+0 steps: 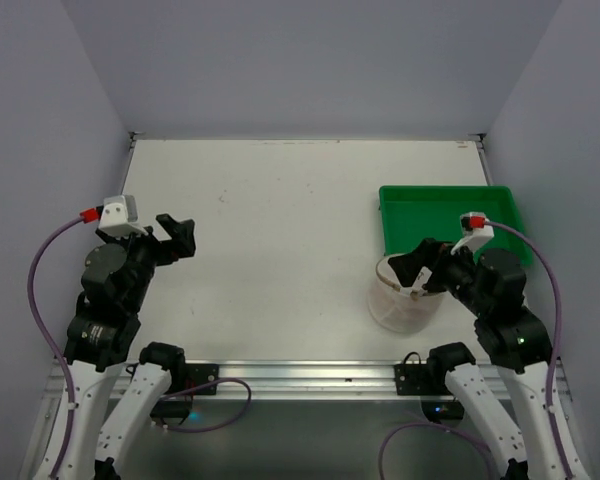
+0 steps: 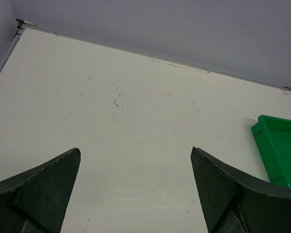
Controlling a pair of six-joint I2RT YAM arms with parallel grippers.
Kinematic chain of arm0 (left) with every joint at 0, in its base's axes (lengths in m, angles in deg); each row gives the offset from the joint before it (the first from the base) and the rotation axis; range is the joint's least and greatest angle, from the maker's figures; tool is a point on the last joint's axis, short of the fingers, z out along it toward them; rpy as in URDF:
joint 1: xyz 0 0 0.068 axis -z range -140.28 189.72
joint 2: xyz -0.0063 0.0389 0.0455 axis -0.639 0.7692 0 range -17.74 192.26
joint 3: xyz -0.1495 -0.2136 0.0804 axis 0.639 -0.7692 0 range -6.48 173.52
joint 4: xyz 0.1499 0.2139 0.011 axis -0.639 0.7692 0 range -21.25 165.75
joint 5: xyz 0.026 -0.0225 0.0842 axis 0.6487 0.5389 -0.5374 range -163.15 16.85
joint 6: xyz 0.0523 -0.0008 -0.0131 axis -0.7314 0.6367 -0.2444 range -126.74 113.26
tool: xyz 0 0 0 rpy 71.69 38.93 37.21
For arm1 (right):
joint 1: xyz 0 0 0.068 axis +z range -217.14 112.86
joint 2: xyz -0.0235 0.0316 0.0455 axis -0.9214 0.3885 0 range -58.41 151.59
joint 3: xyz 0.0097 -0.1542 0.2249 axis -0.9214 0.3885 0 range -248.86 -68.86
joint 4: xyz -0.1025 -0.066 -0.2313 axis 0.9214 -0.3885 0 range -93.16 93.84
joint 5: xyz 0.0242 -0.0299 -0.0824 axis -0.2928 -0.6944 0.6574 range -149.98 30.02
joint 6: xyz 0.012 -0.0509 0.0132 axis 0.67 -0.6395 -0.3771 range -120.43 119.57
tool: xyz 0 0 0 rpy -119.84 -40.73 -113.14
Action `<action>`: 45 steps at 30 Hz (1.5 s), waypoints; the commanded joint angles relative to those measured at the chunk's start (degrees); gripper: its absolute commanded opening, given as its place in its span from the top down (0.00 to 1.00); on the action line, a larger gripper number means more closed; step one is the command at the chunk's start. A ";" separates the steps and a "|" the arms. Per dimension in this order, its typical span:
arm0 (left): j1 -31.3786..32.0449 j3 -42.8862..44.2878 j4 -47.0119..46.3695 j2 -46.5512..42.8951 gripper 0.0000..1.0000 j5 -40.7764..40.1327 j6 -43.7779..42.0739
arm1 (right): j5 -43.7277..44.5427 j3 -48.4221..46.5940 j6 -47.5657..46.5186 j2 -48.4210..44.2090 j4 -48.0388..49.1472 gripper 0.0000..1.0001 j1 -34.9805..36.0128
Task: Unzip the laundry bag and remove the bra
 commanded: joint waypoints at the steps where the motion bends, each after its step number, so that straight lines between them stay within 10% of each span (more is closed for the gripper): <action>1: -0.32 -2.18 -3.58 1.21 0.00 2.51 0.39 | -3.04 2.20 2.65 3.45 -2.12 0.01 0.24; 39: -0.41 -13.26 -7.63 5.52 0.00 -0.12 -3.04 | 39.84 -3.94 13.90 42.13 -14.42 0.07 32.05; 45: -0.41 -13.61 -7.63 4.73 0.00 -1.09 -2.95 | 42.75 -5.61 16.89 47.32 -17.50 0.33 33.46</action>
